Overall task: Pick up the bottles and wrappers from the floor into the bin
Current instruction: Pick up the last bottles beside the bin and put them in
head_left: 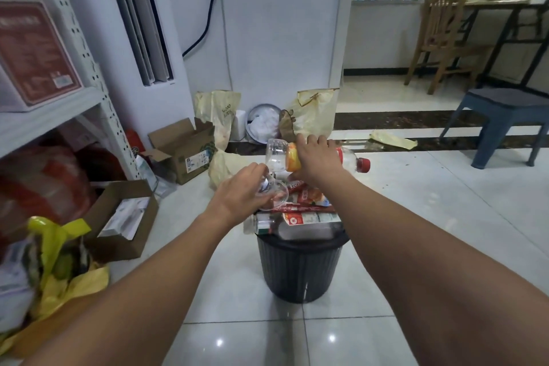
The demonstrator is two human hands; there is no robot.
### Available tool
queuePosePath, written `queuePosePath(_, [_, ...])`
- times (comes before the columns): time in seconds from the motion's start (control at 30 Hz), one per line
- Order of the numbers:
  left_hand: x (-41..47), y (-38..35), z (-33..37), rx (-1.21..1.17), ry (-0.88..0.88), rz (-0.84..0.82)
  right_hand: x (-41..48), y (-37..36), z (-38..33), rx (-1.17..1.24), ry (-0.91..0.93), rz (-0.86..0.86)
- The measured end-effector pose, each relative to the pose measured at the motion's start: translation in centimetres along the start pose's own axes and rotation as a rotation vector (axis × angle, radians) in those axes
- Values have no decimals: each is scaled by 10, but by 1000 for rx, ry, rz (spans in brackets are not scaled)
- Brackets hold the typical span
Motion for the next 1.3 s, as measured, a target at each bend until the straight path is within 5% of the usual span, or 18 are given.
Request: queuePosePath(1.3, [-4, -3, -4, -4, -12, 40, 2, -13, -23, 8, 139, 91])
Point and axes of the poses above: each hand's wrist, its own x-axis towards the middle knuckle, its own y-axis out of the back of the hand, z = x × y, the point moved 10 cm from there along x, towards the middle knuckle, and after that the axes turned 6 degrees about -x, right-handed, at the moved point
